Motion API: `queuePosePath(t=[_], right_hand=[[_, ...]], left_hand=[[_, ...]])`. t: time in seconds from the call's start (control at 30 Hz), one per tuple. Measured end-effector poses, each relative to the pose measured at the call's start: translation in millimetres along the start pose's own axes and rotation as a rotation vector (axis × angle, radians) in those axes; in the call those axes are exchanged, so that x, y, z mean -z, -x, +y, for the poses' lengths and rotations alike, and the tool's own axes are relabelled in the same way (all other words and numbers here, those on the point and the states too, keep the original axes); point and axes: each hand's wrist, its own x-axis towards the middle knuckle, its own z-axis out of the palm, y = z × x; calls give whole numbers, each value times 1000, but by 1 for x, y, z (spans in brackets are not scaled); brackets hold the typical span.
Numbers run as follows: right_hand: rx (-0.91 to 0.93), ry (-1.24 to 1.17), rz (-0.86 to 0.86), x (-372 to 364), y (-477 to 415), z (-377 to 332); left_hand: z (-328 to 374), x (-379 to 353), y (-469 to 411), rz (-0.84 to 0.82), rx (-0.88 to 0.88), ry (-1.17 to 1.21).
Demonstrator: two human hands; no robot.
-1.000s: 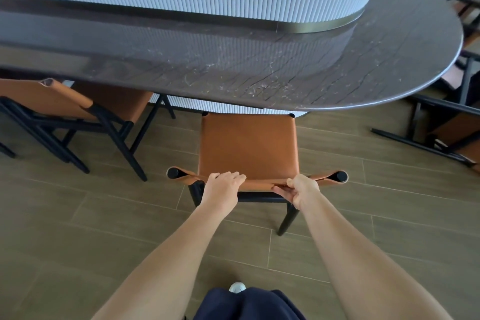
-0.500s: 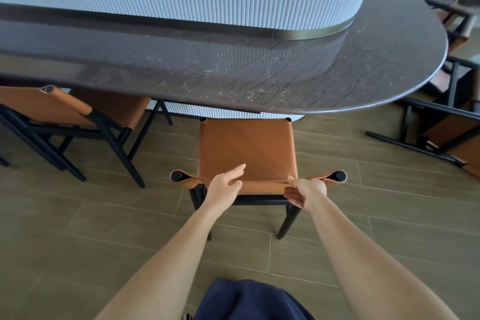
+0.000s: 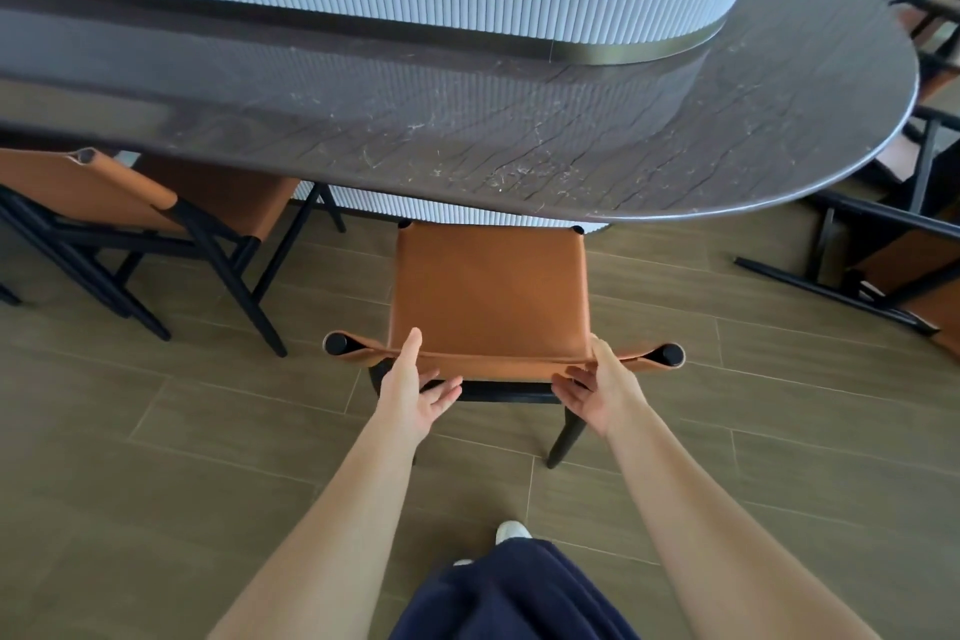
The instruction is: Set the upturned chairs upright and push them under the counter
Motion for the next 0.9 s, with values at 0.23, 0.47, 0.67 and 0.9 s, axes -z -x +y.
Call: queuePosePath(t=[0.23, 0.47, 0.67, 0.9], right_hand=[[-67, -109, -19, -9, -13, -17], [-108, -205, 6, -20, -25, -22], [-96, -197, -9, -23, -32, -22], [-109, -220, 21, -32, -36, -31]], left_hand=[[12, -34, -11, 70, 50, 164], [17, -46, -19, 164, 54, 160], [19, -51, -27, 212, 81, 78], [37, -56, -34, 198, 169, 98]])
